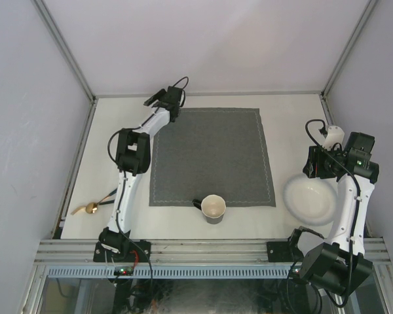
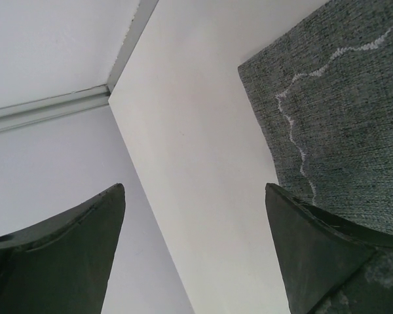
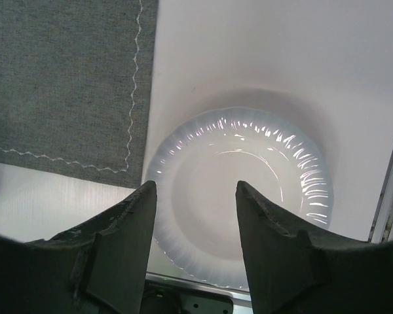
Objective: Set the dinner table for one person
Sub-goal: Adjust the napkin at the center of the board.
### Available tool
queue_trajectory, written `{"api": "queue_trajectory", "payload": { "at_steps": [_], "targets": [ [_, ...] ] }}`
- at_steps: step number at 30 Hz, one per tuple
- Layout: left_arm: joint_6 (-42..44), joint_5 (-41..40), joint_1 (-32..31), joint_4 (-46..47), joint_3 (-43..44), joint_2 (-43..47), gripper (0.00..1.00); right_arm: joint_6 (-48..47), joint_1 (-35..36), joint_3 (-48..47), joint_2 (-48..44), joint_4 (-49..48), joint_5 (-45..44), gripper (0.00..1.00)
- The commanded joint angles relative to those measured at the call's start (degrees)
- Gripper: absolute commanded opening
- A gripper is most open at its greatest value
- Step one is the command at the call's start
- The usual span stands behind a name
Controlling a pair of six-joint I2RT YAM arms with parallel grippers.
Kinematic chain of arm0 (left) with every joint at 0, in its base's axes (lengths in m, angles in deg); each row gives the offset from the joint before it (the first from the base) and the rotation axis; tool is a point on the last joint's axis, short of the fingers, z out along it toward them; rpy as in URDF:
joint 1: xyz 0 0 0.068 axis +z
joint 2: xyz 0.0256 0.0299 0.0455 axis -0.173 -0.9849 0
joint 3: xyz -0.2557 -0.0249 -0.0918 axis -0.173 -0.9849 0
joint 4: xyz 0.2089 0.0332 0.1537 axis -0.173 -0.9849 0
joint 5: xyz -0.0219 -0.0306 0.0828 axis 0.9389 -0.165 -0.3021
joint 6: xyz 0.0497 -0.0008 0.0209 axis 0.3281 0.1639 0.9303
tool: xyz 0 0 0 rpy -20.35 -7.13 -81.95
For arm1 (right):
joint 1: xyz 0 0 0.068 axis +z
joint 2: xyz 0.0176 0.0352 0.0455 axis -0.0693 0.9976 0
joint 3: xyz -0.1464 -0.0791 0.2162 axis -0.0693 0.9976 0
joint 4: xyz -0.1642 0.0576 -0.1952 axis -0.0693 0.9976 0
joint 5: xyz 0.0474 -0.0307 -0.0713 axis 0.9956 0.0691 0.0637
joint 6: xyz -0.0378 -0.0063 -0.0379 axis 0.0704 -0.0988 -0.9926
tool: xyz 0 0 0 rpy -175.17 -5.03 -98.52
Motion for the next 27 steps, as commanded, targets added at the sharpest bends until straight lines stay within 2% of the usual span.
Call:
{"api": "queue_trajectory", "payload": {
  "at_steps": [1,3,6,22,27],
  "targets": [
    [6.65,-4.43,-0.76,5.98,-3.93,-0.02,0.92,0.81,0.30,-0.43,-0.34,-1.57,0.42,0.52],
    [10.12,-6.87,-1.21,9.88,-5.43,-0.30,0.93,0.88,0.39,-0.48,-0.42,-1.50,0.41,0.52],
    [11.11,-7.47,-1.51,10.80,-5.65,-0.66,0.93,0.71,0.36,-0.43,-0.34,-1.32,0.51,0.52],
    [11.20,-7.19,-2.79,12.06,-6.21,-0.29,0.92,0.60,0.38,-0.44,0.01,-0.96,0.88,0.52],
    [13.49,-8.11,-3.00,13.87,-7.53,-0.39,0.93,0.62,0.38,-0.43,-0.07,-1.12,0.90,0.52]
  ]
}}
